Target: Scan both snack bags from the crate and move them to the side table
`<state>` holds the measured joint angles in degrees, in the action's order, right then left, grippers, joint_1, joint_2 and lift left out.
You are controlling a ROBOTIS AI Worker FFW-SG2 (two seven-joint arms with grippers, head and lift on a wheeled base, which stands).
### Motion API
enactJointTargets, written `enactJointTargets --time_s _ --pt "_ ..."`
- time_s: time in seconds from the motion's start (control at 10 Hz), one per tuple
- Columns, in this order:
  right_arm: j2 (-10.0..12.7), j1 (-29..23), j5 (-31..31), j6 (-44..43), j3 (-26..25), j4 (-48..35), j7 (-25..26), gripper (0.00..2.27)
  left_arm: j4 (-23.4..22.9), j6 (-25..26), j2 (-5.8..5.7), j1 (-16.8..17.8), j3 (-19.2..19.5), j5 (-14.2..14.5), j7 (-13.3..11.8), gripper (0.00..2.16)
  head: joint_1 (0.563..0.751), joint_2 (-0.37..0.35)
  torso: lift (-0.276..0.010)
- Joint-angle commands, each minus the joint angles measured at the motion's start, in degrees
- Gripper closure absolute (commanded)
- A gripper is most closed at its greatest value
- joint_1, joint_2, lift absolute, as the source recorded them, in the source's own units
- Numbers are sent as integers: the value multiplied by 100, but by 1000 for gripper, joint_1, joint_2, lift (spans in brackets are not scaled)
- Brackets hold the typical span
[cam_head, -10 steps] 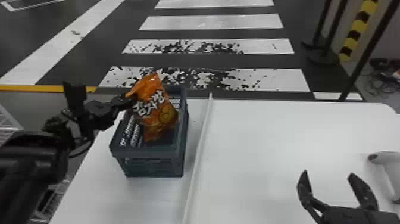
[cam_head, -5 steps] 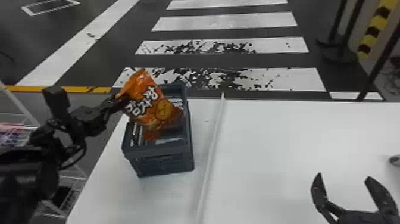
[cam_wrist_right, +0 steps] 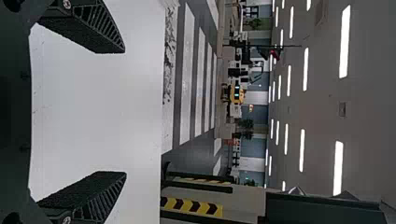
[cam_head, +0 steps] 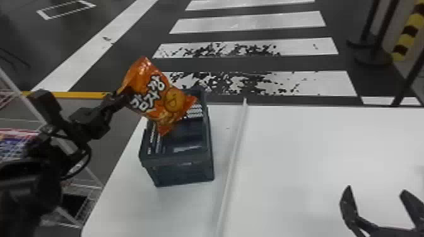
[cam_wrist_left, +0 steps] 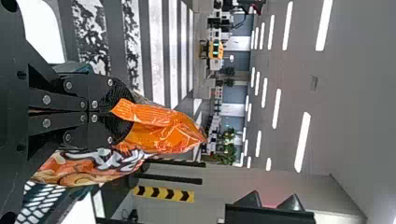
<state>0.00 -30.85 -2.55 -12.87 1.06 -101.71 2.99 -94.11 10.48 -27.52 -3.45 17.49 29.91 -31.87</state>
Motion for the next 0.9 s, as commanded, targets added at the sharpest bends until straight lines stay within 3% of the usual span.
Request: enactJointTargets --time_s 0.0,0.2,0.3,0.4,0.6,0.8 --pt "5 -17 -9 0 0 -7 0 60 -231 -15 10 -103 211 366 -4 2138 695 206 -99" --pt "5 -26 -18 -17 -9 -15 0 60 -749 55 19 -367 475 1192 -65 2138 695 212 -99" --pt "5 -26 -18 -17 -9 -42 0 60 -1039 126 36 -499 510 1421 -83 2138 695 211 -99" --pt "5 -35 -27 -17 -9 -51 0 60 -1364 161 98 -666 527 1553 -101 2138 695 205 -99" --pt "5 -44 -27 -35 -9 -68 9 60 -1927 688 221 -903 475 1606 -259 2142 695 167 -99" --pt "5 -70 -27 -53 -9 -77 9 60 -2208 987 361 -938 44 1535 -329 2142 695 123 -99"
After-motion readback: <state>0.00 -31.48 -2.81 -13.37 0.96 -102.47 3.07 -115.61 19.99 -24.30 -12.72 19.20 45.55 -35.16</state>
